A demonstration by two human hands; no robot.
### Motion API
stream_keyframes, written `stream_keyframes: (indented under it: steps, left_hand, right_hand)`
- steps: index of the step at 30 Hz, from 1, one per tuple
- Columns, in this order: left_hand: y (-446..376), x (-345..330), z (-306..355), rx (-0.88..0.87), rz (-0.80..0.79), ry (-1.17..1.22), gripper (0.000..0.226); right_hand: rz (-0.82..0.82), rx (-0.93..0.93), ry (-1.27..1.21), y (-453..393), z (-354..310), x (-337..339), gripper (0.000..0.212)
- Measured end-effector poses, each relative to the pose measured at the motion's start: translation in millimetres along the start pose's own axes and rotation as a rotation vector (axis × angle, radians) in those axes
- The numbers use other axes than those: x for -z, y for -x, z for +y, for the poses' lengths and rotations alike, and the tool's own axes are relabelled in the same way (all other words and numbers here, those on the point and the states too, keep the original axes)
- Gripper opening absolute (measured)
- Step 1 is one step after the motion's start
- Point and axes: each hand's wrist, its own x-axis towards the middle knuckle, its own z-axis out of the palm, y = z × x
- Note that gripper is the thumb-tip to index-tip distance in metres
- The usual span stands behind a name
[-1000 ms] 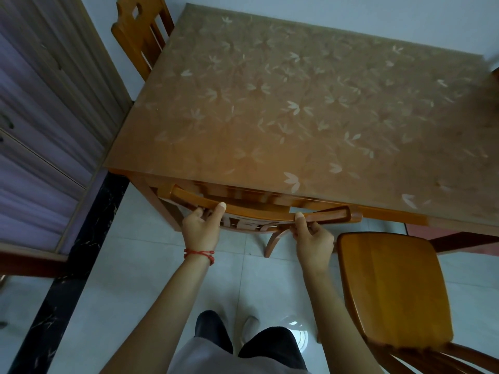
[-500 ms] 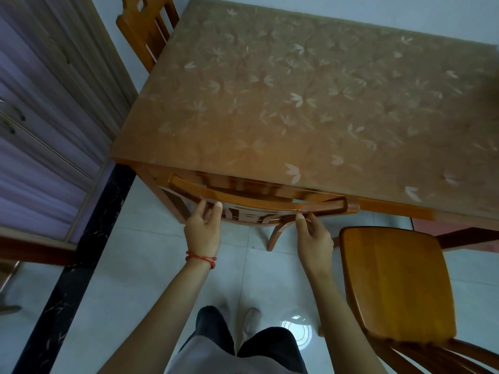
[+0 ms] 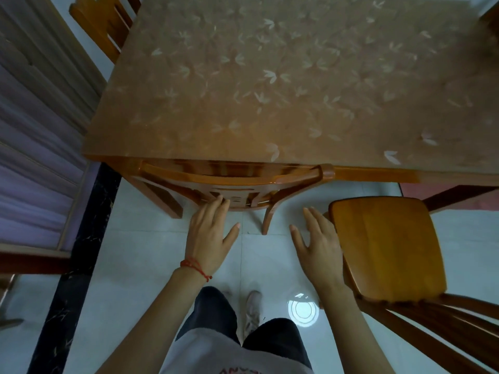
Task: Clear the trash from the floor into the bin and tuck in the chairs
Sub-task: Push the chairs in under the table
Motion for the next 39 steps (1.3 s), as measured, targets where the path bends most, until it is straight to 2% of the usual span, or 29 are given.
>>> stream_keyframes:
  steps: [6,13,19,23,32,39]
  left_hand:
    - [-14.0,-3.9,10.1,-0.262,-0.09,-0.119,0.055]
    - [-39.3,1.8,5.0,-0.542,-0.194,-0.107,0.052]
    - [-29.8,-8.3,25.0,-0.751,-0.299,-0.096,0.051]
    - [-6.0,-20.4,57.6,-0.95,-0.393,-0.073,0.053]
    - [88.7,-49.0,134.9,-1.387,-0.49,-0.029,0.057]
    - [184.1,-60.8,159.4,-1.548,-0.607,-0.007,0.052]
  right_hand:
    - [0.082,-0.105,0.076,23.7,8.0,1.5,0.05]
    - [0.287,-0.395,0.076,67.8,-13.3,-8.8,0.048]
    - [0.38,-0.634,0.04,123.6,-24.1,-14.3,0.051]
    - [0.44,-0.774,0.06,168.7,-24.4,-15.2,0.053]
    - [0.736,-1.121,0.066,298.7,-29.7,-20.8,0.047]
    - [0.899,-1.315,0.107,400.5,-46.3,-30.1,0.045]
